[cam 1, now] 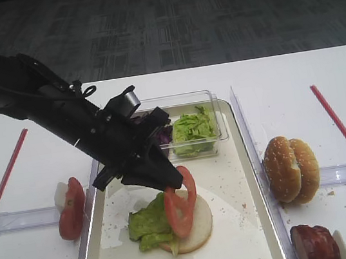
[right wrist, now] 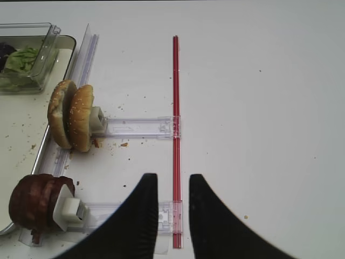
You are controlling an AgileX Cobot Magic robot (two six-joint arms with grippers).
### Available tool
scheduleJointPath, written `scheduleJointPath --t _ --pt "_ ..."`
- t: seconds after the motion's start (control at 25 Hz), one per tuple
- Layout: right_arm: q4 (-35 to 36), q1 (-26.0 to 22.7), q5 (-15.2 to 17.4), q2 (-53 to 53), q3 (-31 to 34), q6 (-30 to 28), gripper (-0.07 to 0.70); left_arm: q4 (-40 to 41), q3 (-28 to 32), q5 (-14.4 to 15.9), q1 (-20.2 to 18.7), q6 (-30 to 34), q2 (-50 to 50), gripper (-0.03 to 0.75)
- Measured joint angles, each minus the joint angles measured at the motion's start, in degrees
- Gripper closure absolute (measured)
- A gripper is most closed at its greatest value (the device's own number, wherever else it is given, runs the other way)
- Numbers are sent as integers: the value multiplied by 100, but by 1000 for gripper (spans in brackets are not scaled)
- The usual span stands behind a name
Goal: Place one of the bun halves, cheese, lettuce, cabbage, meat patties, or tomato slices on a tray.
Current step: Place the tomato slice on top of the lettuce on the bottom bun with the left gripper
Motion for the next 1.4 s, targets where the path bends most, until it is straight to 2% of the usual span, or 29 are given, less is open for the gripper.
scheduleJointPath --t 0.72,1.4 --pt "0 0 0 0 0 0 438 -42 0 0 0 357 14 674" --pt "0 0 0 0 0 0 438 -276 0 -24 0 385 282 674"
